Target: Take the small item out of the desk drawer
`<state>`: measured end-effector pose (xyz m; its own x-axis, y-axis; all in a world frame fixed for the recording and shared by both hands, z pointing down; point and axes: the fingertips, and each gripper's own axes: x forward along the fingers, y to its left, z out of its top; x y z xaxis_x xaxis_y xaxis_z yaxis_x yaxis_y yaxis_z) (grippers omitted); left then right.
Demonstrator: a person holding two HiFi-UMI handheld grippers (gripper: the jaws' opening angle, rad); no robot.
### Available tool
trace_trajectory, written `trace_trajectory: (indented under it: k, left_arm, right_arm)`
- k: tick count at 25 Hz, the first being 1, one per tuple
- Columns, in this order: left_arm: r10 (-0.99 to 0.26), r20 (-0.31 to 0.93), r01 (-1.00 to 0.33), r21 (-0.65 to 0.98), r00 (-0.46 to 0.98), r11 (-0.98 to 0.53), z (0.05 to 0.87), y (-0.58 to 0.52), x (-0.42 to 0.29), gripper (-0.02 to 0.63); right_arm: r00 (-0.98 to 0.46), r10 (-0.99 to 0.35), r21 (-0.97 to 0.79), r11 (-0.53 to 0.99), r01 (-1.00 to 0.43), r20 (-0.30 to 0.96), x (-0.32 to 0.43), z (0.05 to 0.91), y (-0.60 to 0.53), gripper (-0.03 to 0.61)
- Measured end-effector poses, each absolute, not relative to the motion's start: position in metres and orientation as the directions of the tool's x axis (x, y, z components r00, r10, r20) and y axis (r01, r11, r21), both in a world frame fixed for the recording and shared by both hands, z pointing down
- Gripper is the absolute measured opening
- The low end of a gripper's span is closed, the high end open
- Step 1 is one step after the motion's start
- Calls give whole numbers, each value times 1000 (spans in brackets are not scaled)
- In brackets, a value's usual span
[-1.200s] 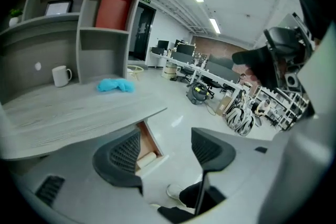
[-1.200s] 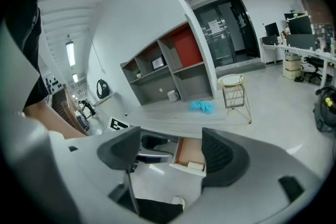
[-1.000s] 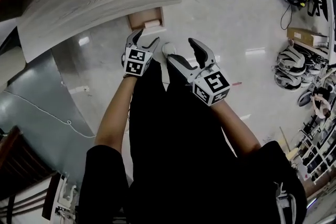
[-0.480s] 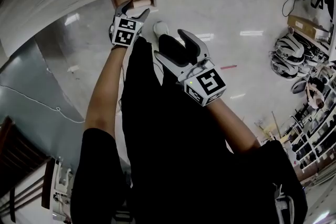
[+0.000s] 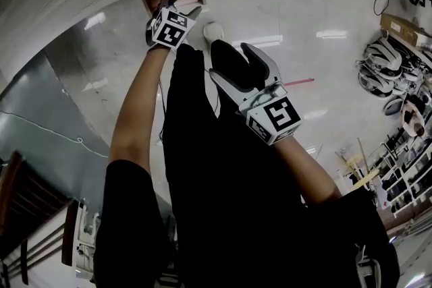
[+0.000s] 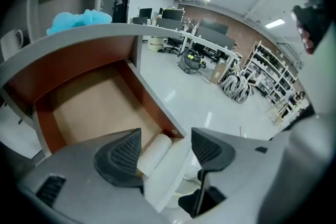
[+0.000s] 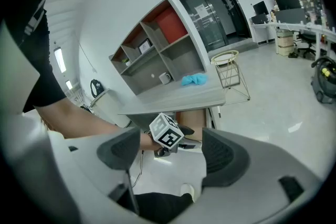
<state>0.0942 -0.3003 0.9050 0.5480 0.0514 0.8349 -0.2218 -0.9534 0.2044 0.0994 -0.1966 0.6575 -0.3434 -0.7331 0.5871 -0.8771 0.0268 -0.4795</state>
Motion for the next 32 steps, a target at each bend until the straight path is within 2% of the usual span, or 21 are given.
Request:
trace_trajectory:
  k: [5,18,23,25,28,32]
  left_arm:
    - [77,853,-199,207,516,-958,929,-293,92,281]
    - [111,886,-243,242,451,-939,968,-312,92,281]
    - [112,892,-214,224,438,-951,970,-316,93,275]
    - [151,889,-192,255,432,-948,970,-311,92,270]
    - [249,867,-157,344,432,-926,968,-297,94,171]
    - [243,888,-122,311,391,-942,977,-299,95,170]
  right_arm:
    - [-326,-727,-483,-9,-876,605,101,669,-184,351]
    - [-294,-718,-488,-72,-870,631,103,691,-168,351]
    - [-268,-723,-484,-104,-869,637,112,697,-167,351]
    - [-261,-724,-483,-114,-868,639,114,700,-166,351]
    - [-260,-721,-483,-118,-868,643,117,702,-165,351]
    - [-257,-716,-482,-125,-867,649,121,706,-164,351]
